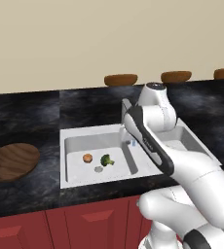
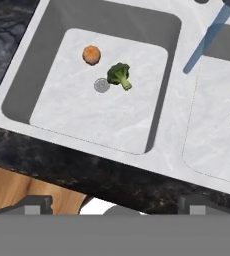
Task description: Pick the broccolis from the sink and place them in one bowl. Place the tangerine in the other bowl. Then turn off the sink faucet.
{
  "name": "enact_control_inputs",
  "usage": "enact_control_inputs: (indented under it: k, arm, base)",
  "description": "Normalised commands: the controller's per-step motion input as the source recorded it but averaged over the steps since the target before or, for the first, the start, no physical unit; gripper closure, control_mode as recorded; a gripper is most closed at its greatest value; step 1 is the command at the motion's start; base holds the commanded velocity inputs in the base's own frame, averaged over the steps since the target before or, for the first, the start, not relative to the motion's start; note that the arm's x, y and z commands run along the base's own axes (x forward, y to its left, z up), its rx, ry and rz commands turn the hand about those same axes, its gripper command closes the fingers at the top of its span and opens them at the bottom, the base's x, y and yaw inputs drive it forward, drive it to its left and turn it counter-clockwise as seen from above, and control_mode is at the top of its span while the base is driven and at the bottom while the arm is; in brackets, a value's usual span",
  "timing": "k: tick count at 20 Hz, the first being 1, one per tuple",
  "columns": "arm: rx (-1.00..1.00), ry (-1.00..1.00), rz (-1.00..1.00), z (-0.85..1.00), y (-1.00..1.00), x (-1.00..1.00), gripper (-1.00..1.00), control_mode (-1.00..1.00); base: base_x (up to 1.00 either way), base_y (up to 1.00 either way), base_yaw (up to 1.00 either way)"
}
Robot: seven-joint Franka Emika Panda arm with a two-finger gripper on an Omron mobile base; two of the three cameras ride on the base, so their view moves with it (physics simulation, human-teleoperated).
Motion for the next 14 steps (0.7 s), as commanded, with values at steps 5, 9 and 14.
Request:
enact_control_inputs:
  k: [5,9,14]
  arm:
    - [0.0,0.0,0.0,-0.23,0.08,0.02,-1.0,-1.0]
    - [0.0,0.0,0.0,-0.18,0.1,0.13,-1.0,-1.0]
    - [0.0,0.0,0.0,-0.17,0.14,0.22,-1.0,-1.0]
  base:
    - [0.0,0.0,0.0]
    - [0.0,0.0,0.0]
    - [0.0,0.0,0.0]
